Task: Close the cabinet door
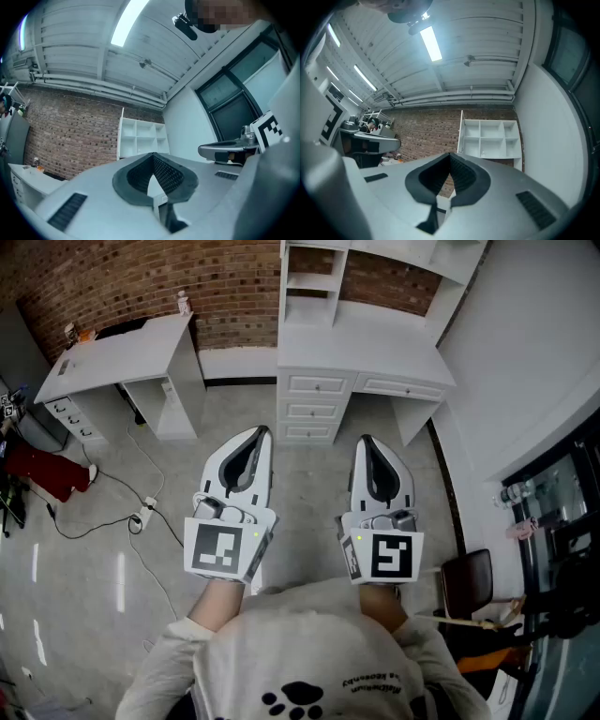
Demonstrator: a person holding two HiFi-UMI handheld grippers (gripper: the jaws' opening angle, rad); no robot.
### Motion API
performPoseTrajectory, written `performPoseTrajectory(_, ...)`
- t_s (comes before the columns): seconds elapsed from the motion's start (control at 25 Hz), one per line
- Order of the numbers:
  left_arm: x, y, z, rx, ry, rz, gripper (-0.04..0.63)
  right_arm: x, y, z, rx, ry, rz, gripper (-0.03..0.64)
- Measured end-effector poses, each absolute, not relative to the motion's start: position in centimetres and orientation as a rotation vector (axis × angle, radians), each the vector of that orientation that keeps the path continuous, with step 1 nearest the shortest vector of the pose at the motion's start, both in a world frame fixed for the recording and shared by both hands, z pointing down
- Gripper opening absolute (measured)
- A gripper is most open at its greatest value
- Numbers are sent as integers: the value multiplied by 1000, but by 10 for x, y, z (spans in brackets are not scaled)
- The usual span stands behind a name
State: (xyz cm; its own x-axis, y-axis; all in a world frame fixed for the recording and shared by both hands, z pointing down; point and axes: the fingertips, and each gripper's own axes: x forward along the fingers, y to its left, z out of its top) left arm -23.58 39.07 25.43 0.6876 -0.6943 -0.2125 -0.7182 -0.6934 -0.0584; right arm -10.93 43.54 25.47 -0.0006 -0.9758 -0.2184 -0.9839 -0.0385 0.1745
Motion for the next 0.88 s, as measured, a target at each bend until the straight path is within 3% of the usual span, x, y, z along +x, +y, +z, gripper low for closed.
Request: performPoseTrajectory(0.88,-202,405,268,-2728,1211,197,6,-89,432,272,-2107,2253,397,9)
